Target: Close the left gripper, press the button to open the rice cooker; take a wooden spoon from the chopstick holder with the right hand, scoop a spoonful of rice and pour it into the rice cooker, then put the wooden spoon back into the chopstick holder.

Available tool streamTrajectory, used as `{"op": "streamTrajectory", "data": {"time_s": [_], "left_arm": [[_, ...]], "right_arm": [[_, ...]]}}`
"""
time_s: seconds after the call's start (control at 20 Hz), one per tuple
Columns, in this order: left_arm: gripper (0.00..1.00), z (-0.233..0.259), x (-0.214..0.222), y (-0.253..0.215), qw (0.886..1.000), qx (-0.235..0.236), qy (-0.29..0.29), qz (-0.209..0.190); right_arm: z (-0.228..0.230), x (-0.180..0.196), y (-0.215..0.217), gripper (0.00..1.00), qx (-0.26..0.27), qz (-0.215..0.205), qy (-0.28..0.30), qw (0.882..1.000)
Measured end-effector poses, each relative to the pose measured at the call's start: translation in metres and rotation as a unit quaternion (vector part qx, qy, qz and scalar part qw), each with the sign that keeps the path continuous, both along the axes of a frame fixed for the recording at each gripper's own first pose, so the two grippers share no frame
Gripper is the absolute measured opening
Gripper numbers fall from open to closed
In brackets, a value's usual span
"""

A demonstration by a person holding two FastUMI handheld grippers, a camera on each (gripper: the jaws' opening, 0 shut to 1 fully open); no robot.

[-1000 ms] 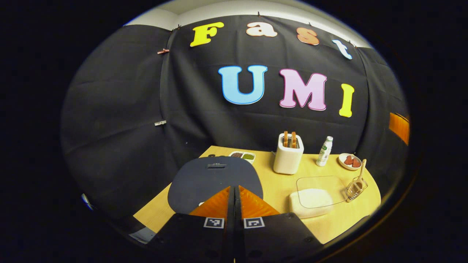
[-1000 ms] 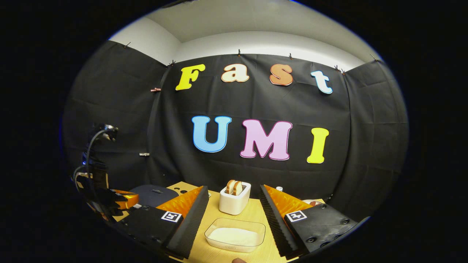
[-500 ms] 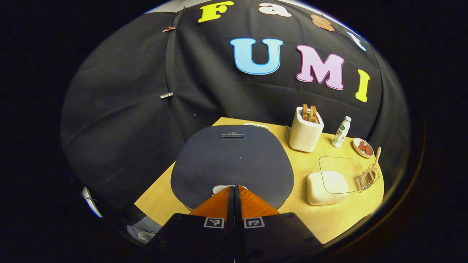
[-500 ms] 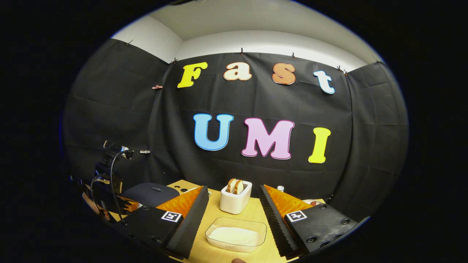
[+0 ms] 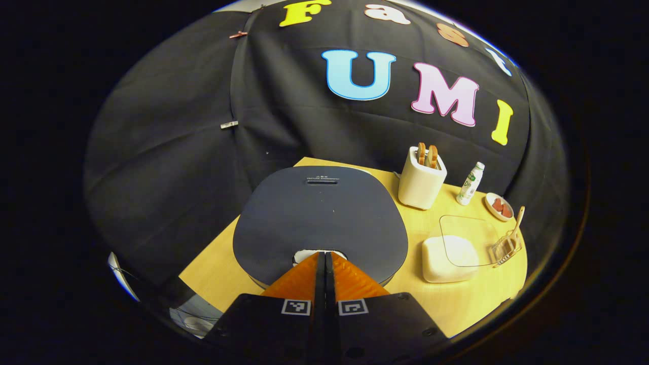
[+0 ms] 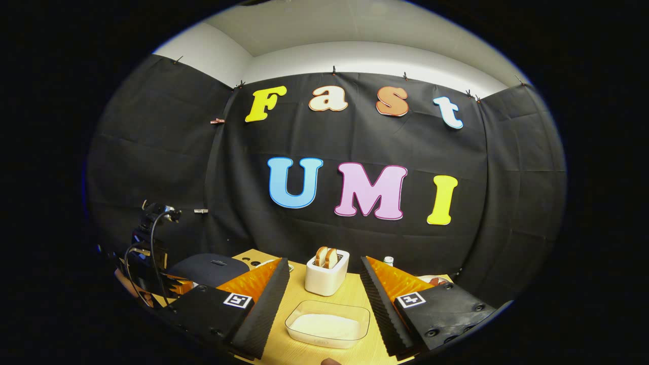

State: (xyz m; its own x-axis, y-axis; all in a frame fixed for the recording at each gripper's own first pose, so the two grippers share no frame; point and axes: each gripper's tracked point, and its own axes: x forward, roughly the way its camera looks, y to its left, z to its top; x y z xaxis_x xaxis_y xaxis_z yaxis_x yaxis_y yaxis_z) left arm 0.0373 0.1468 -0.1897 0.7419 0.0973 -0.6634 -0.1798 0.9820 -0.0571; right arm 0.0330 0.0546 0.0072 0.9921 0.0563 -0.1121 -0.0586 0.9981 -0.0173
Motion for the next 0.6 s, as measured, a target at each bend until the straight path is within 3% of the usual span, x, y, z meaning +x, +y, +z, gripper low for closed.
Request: {"op": "streamTrajectory", "data": {"time_s": [0.4,0.6], "left_arm": [[0.06,0.002,0.002,0.001,1.000,0.001,-0.013,0.001],[0.05,0.023,0.013,0.003,0.994,0.092,-0.055,-0.032]], "right_arm": [[0.001,-0.004,-0.002,0.88,0.000,0.001,-0.001,1.000],[-0.002,-0.005,-0.001,0.88,0.000,0.002,0.003,1.000]]}}
